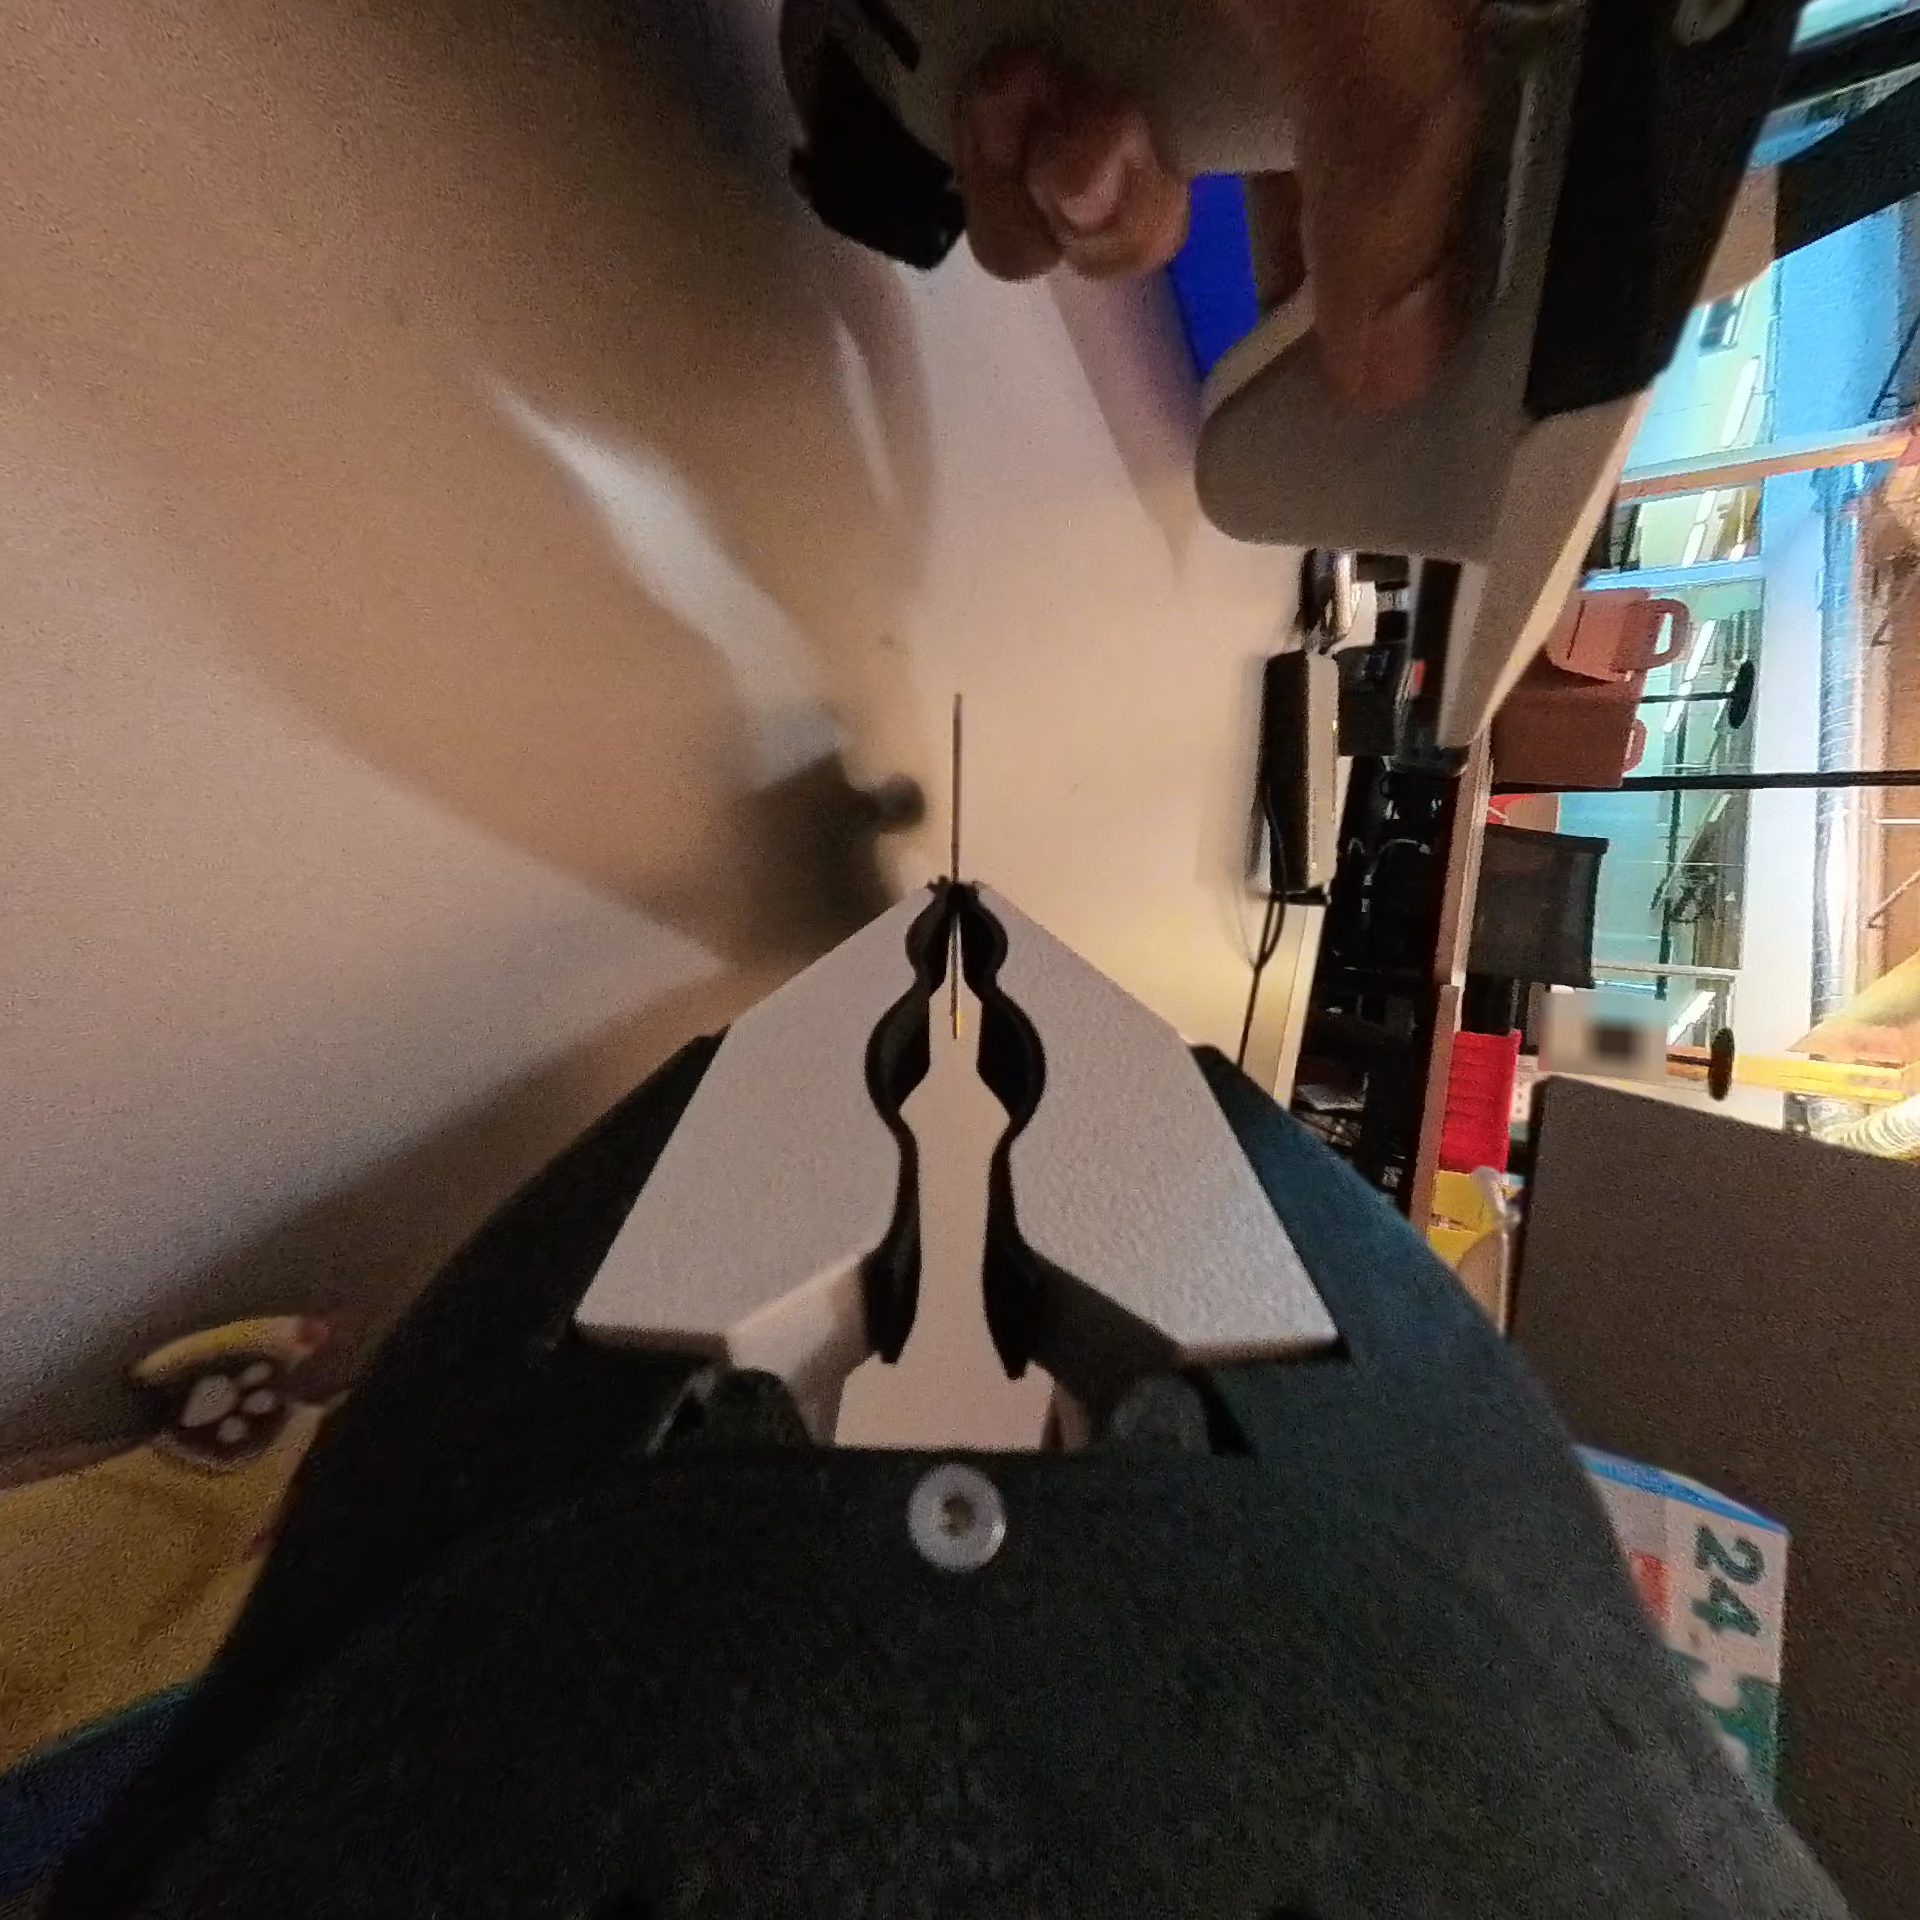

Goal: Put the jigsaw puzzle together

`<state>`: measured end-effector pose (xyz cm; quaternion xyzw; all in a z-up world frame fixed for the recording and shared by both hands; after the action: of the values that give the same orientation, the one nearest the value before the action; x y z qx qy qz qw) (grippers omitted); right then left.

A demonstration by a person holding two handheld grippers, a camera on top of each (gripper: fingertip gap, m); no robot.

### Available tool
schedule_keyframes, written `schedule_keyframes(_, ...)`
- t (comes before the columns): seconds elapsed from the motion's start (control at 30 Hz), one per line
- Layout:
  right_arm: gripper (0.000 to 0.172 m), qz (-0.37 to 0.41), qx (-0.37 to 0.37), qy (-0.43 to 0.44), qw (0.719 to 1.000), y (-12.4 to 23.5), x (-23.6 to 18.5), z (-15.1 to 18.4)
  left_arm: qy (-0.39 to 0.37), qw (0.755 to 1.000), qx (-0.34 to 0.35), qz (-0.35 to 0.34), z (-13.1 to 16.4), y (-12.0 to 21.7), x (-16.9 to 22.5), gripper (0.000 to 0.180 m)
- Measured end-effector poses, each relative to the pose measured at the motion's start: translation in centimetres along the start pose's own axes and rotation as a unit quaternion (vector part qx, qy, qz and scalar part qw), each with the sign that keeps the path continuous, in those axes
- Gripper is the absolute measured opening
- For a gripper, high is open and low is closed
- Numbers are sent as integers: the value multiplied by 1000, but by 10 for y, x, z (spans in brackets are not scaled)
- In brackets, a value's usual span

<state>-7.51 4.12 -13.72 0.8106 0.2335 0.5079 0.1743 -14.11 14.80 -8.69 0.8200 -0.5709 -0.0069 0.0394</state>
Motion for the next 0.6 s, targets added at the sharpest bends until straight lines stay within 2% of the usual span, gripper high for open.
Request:
schedule_keyframes(0.1,0,-8,-9,-18,1000,-2,2,9,-5,1000,-11,-2,3,1,-3,33)
schedule_keyframes(0.17,7,0,-27,-35,999,4,4,18,-9,1000,-15,-4,4,1,-4,33)
schedule_keyframes(0.27,9,15,-38,-77,996,23,1,30,-9,1000,-26,3,7,-1,-1,34)
schedule_keyframes(0.4,9,20,-29,-174,984,52,-10,40,-21,999,-44,11,12,-6,5,35)
schedule_keyframes(0.5,9,36,3,-242,970,77,-18,43,-28,998,-59,17,16,-8,8,36)
schedule_keyframes(0.6,3,30,100,-346,933,99,-24,39,-30,998,-48,16,13,-6,8,35)
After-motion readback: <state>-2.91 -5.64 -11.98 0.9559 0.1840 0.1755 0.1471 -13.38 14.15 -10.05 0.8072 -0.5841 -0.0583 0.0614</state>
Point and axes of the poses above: each gripper's, where its closed fingertips meet, y back along the fingers, z out of its underside, x = y × z across the jaws, the point moved 5 cm from there along y, back along the fingers, and after that the axes turned 15 degrees about -y, right-handed, at the moved point
